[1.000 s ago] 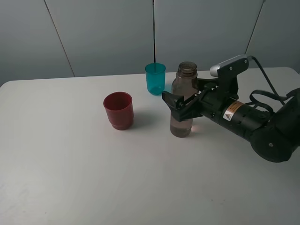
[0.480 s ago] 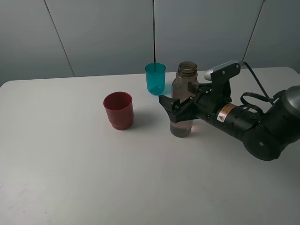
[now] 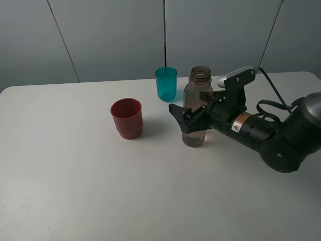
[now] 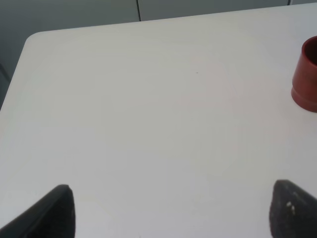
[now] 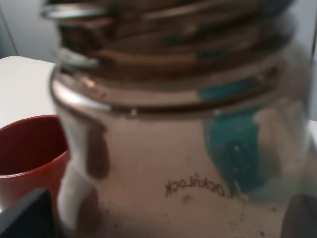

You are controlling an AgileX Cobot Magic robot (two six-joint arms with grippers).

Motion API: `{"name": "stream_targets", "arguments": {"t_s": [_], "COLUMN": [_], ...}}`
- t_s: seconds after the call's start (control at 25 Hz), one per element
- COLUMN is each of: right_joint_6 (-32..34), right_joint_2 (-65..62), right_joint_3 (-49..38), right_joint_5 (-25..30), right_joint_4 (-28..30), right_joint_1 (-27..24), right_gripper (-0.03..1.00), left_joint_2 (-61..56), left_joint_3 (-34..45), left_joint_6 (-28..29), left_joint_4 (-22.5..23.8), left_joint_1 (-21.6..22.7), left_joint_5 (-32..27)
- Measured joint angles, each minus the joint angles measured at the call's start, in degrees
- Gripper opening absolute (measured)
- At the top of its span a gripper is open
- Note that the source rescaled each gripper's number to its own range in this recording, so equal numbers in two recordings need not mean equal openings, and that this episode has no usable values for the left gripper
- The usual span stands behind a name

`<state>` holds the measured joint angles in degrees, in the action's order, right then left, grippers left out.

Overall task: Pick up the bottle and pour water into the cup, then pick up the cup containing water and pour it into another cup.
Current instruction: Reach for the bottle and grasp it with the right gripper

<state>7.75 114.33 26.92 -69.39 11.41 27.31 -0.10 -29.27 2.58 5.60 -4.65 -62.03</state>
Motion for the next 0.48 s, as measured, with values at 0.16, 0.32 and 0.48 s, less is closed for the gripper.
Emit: {"name": "stream_targets", "arguments": {"t_s": [0.16,0.32,0.48], "right_joint_6": [0.00,0.00,-0.37], "right_joint_2": [0.00,0.00,0.00], "right_joint_3": [0.00,0.00,0.00], "right_joint_5": [0.00,0.00,0.00], "right_joint_4": [0.10,0.10,0.10], "right_joint_1": [0.00,0.00,0.00], "right_gripper": [1.00,1.00,1.00], "left_joint_2": [0.00,0.00,0.00], "left_joint_3": [0.00,0.00,0.00], "left_joint_6": [0.00,0.00,0.00], "left_joint_4": [0.00,0.00,0.00], "left_joint_1": [0.00,0.00,0.00], "left_joint_5": [0.00,0.00,0.00]}}
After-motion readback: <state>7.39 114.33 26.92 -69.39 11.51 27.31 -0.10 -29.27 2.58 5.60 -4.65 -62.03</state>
